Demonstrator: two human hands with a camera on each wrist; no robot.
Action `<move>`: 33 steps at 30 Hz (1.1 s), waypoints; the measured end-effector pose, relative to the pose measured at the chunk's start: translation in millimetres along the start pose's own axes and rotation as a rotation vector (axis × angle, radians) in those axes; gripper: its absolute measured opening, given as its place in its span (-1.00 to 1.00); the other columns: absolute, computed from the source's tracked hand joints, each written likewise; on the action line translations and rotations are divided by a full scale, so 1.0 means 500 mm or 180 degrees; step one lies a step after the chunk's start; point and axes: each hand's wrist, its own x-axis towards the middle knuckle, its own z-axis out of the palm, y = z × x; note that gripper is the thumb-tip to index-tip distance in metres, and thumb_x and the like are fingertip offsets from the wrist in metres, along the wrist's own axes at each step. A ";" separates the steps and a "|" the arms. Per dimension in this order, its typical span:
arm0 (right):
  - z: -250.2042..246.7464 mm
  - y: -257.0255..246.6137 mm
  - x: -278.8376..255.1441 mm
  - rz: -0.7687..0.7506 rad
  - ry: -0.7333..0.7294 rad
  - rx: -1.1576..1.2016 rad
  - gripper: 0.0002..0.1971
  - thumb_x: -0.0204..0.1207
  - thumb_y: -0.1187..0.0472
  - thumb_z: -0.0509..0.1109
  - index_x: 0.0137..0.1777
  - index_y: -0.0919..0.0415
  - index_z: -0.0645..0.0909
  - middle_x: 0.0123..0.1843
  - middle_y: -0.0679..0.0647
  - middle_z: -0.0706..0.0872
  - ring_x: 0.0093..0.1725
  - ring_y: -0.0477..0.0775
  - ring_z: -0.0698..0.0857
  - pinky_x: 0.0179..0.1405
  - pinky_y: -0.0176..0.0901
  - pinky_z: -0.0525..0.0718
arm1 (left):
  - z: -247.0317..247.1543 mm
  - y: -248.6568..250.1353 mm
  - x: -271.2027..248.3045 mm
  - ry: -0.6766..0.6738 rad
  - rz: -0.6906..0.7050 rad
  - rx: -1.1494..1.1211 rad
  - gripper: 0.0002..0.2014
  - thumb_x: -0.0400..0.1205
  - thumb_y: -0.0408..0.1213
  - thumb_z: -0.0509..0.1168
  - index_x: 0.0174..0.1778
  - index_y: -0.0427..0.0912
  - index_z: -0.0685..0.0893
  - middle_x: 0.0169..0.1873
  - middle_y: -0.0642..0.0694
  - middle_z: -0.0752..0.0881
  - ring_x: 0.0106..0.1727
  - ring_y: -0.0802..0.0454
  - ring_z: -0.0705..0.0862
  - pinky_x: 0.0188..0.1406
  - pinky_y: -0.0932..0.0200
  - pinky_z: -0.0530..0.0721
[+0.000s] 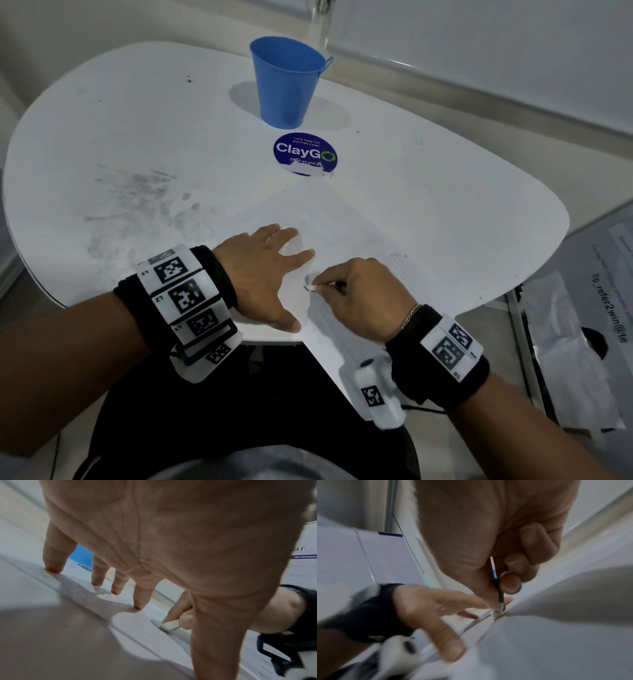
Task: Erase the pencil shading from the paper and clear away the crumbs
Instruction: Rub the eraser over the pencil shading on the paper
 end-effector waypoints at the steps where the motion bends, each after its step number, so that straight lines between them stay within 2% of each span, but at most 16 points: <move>1: 0.005 -0.005 -0.005 -0.0113 -0.0115 -0.0008 -0.82 0.63 0.09 0.38 0.07 -0.08 0.82 -0.20 -0.31 0.79 -0.26 -0.30 0.68 -0.18 -0.34 0.60 | 0.000 0.001 -0.001 0.0016 0.0007 -0.0004 0.13 0.42 0.60 0.21 0.75 0.27 -0.28 0.75 0.03 -0.36 0.77 -0.05 -0.34 0.75 -0.14 0.06; 2: 0.012 -0.012 -0.011 -0.0211 -0.0290 0.0002 -0.82 0.62 0.11 0.38 0.04 -0.07 0.82 -0.31 -0.42 0.72 -0.35 -0.37 0.61 -0.24 -0.44 0.50 | 0.000 0.002 -0.002 0.0028 0.0015 -0.0007 0.13 0.42 0.60 0.20 0.75 0.26 -0.27 0.76 0.02 -0.35 0.77 -0.05 -0.33 0.75 -0.14 0.06; 4: 0.020 -0.017 -0.016 -0.0263 -0.0474 0.0021 -0.83 0.61 0.11 0.39 0.00 -0.08 0.82 -0.47 -0.58 0.58 -0.40 -0.39 0.57 -0.27 -0.47 0.44 | -0.001 0.003 -0.004 0.0024 0.0023 -0.0018 0.12 0.43 0.60 0.18 0.76 0.25 -0.27 0.76 0.02 -0.35 0.77 -0.05 -0.33 0.75 -0.15 0.05; 5: 0.019 -0.011 -0.011 -0.0227 -0.0435 0.0021 -0.83 0.61 0.10 0.39 0.03 -0.09 0.82 -0.44 -0.64 0.56 -0.37 -0.39 0.59 -0.23 -0.45 0.48 | -0.002 0.003 -0.004 0.0013 0.0018 -0.0021 0.12 0.43 0.60 0.19 0.75 0.25 -0.27 0.76 0.02 -0.35 0.77 -0.05 -0.34 0.75 -0.15 0.04; 6: 0.016 -0.004 -0.004 -0.0157 -0.0353 0.0059 -0.83 0.62 0.08 0.39 0.07 -0.11 0.82 -0.32 -0.67 0.62 -0.30 -0.37 0.63 -0.17 -0.41 0.56 | -0.002 0.002 -0.004 -0.0003 0.0013 -0.0018 0.13 0.43 0.59 0.20 0.75 0.26 -0.28 0.75 0.02 -0.36 0.77 -0.05 -0.34 0.75 -0.15 0.04; 7: 0.014 0.004 0.001 -0.0069 -0.0258 0.0129 -0.81 0.63 0.07 0.38 0.10 -0.11 0.81 -0.13 -0.58 0.72 -0.19 -0.32 0.69 -0.09 -0.33 0.65 | -0.002 0.001 -0.004 -0.0014 0.0010 -0.0015 0.13 0.43 0.59 0.21 0.75 0.27 -0.29 0.75 0.03 -0.37 0.77 -0.05 -0.35 0.75 -0.15 0.03; 8: 0.012 0.011 0.004 0.0002 -0.0185 0.0183 -0.81 0.64 0.06 0.37 0.12 -0.11 0.81 0.01 -0.41 0.79 -0.09 -0.26 0.72 -0.01 -0.24 0.69 | -0.001 0.001 -0.004 -0.0016 0.0009 -0.0013 0.13 0.43 0.58 0.22 0.75 0.27 -0.29 0.75 0.03 -0.37 0.77 -0.04 -0.35 0.75 -0.14 0.03; 9: 0.012 0.016 0.006 0.0027 -0.0154 0.0216 -0.80 0.65 0.06 0.37 0.13 -0.10 0.81 0.05 -0.29 0.82 -0.06 -0.21 0.73 0.02 -0.20 0.70 | -0.001 0.001 -0.003 -0.0010 0.0013 -0.0013 0.13 0.43 0.58 0.23 0.74 0.28 -0.30 0.75 0.03 -0.37 0.77 -0.04 -0.34 0.75 -0.13 0.04; 11: 0.015 0.020 0.006 0.0001 -0.0150 0.0233 -0.81 0.65 0.06 0.37 0.12 -0.09 0.81 -0.13 -0.27 0.80 -0.18 -0.21 0.69 -0.07 -0.20 0.67 | -0.002 0.001 -0.003 -0.0013 0.0021 -0.0003 0.13 0.44 0.57 0.23 0.74 0.28 -0.30 0.75 0.02 -0.37 0.77 -0.04 -0.34 0.75 -0.13 0.06; 14: 0.013 0.025 0.010 0.0072 -0.0216 0.0388 -0.82 0.67 0.04 0.36 0.08 -0.06 0.81 -0.50 -0.41 0.59 -0.41 -0.31 0.56 -0.30 -0.31 0.46 | -0.003 0.000 -0.002 -0.0019 0.0031 0.0019 0.13 0.44 0.58 0.22 0.75 0.27 -0.30 0.75 0.01 -0.37 0.77 -0.05 -0.34 0.75 -0.17 0.07; 18: 0.006 0.037 0.014 0.0103 -0.0276 0.0430 -0.81 0.70 0.03 0.33 0.04 -0.04 0.79 -0.55 -0.49 0.52 -0.46 -0.35 0.52 -0.32 -0.29 0.39 | -0.002 0.000 -0.003 -0.0011 0.0029 0.0026 0.13 0.44 0.58 0.22 0.74 0.26 -0.30 0.75 0.01 -0.37 0.77 -0.05 -0.34 0.74 -0.16 0.08; 22: 0.006 0.037 0.012 0.0060 -0.0204 0.0395 -0.82 0.68 0.01 0.34 0.00 -0.06 0.78 -0.52 -0.45 0.57 -0.44 -0.31 0.54 -0.32 -0.28 0.42 | -0.001 0.000 -0.004 -0.0006 0.0025 0.0014 0.13 0.44 0.58 0.21 0.74 0.27 -0.30 0.75 0.03 -0.37 0.77 -0.05 -0.34 0.74 -0.15 0.07; 25: 0.005 0.028 0.001 -0.0030 -0.0272 0.0318 -0.84 0.63 -0.04 0.41 0.04 -0.10 0.81 -0.34 -0.24 0.74 -0.37 -0.22 0.60 -0.21 -0.18 0.63 | -0.002 0.000 -0.004 -0.0015 0.0016 0.0011 0.13 0.43 0.59 0.22 0.75 0.27 -0.29 0.75 0.03 -0.36 0.77 -0.05 -0.34 0.74 -0.14 0.07; 28: -0.003 0.024 -0.002 -0.0080 -0.0411 0.0156 -0.85 0.61 -0.02 0.43 0.08 -0.14 0.81 -0.22 -0.27 0.78 -0.27 -0.23 0.66 -0.11 -0.16 0.68 | -0.005 0.001 -0.004 -0.0034 0.0014 0.0014 0.14 0.44 0.58 0.23 0.75 0.26 -0.29 0.75 0.03 -0.36 0.77 -0.05 -0.34 0.75 -0.14 0.05; 31: -0.011 0.033 0.006 0.0052 0.0080 -0.0137 -0.82 0.63 0.02 0.38 0.12 -0.11 0.80 0.01 -0.19 0.84 -0.02 -0.09 0.77 0.03 -0.08 0.72 | -0.003 0.000 -0.004 0.0005 0.0018 -0.0014 0.12 0.44 0.57 0.24 0.75 0.28 -0.28 0.75 0.05 -0.35 0.77 -0.04 -0.34 0.74 -0.12 0.05; 33: -0.007 0.025 0.001 -0.0020 0.0133 -0.0260 -0.81 0.63 0.05 0.36 0.10 -0.08 0.80 -0.09 -0.19 0.84 -0.10 -0.06 0.77 -0.05 -0.10 0.71 | -0.002 0.000 -0.004 0.0007 0.0016 -0.0029 0.12 0.44 0.57 0.24 0.75 0.28 -0.28 0.75 0.05 -0.35 0.77 -0.04 -0.34 0.74 -0.12 0.05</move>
